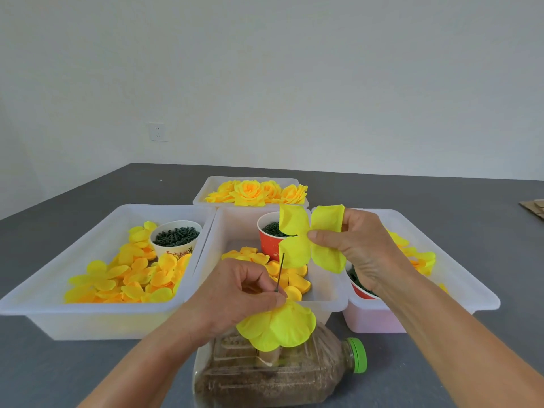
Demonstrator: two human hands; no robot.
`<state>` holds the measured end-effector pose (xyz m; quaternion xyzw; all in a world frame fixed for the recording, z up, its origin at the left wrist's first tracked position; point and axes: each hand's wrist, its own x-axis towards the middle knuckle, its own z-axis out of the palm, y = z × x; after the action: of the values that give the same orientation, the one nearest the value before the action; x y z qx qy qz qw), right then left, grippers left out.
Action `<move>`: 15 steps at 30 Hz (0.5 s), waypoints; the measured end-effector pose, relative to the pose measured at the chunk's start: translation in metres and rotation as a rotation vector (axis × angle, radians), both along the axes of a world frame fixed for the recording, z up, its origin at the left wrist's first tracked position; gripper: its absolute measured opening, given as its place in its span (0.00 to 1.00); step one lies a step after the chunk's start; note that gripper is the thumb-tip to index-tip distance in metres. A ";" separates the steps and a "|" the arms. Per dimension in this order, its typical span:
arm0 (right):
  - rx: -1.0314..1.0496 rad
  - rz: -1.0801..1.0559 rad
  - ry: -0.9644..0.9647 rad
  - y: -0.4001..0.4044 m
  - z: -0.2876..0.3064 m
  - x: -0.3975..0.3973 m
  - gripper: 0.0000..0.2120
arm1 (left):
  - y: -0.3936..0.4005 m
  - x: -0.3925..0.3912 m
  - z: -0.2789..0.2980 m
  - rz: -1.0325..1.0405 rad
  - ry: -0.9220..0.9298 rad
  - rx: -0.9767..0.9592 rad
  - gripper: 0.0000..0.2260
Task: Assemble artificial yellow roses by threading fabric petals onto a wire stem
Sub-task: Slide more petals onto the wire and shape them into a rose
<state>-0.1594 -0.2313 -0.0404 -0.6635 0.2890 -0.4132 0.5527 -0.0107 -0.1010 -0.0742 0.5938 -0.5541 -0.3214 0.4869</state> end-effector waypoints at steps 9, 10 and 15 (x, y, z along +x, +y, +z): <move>0.215 0.126 -0.083 0.005 0.017 -0.002 0.05 | 0.001 -0.001 0.001 0.023 -0.020 0.004 0.09; 0.268 0.173 -0.106 0.007 0.020 -0.002 0.07 | 0.001 -0.001 0.001 0.024 -0.022 0.003 0.08; 0.387 0.338 -0.115 0.016 0.029 0.000 0.10 | 0.001 -0.001 0.000 0.026 -0.023 -0.010 0.09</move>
<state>-0.1591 -0.2154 -0.0115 -0.5597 0.2157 -0.2890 0.7461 -0.0117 -0.1004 -0.0743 0.6022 -0.5533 -0.3054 0.4879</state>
